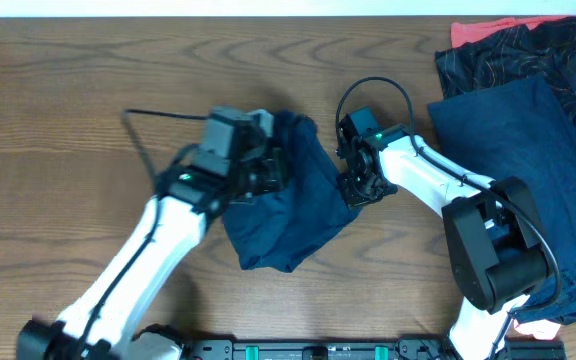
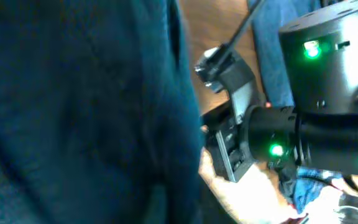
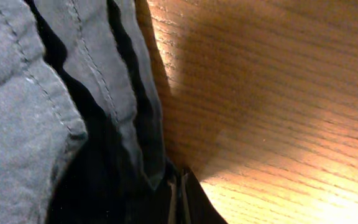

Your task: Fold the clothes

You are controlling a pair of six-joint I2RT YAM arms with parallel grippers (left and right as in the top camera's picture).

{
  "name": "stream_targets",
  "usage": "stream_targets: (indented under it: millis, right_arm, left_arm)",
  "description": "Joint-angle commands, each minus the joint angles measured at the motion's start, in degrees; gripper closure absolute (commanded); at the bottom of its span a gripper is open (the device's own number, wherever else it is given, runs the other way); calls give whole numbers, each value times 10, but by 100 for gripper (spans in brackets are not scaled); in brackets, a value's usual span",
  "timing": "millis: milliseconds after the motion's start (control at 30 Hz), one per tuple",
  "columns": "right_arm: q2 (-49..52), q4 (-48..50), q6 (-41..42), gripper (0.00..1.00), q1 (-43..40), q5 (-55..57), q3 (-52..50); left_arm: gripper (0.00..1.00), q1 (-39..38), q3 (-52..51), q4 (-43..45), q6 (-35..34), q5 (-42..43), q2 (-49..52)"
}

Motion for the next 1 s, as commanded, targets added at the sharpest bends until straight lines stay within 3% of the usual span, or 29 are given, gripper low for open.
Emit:
stream_targets:
  millis: [0,100,233,433,633,733,867,933,967]
  right_arm:
    - [5,-3,16,94,3,-5,-10]
    - [-6,-28,38,90,-9,23,-3]
    - [-40,-79,72,89,-37,89,32]
    - [-134,-80,39,87,-57,-3,67]
    - [-155,-82,-19,86,-25,-156,63]
    - [-144,-79,-19,85,3,-170,51]
    - [-117,-72,-19,83,44,-169,30]
    - [-98,-65,-19,83,62,-169,16]
    - [-87,-62,-18,83,70,-169,8]
  left_arm:
    - [61,-17,13,25,-8,12,21]
    - [49,-2,13,48,14,7,21]
    - [48,47,13,57,41,-57,14]
    - [42,115,13,56,77,-180,44]
    - [41,155,13,56,83,-181,127]
    - [40,163,13,56,87,-174,169]
    - [29,165,13,48,87,-172,212]
    - [29,165,13,39,87,-172,223]
    - [34,165,13,33,87,-172,226]
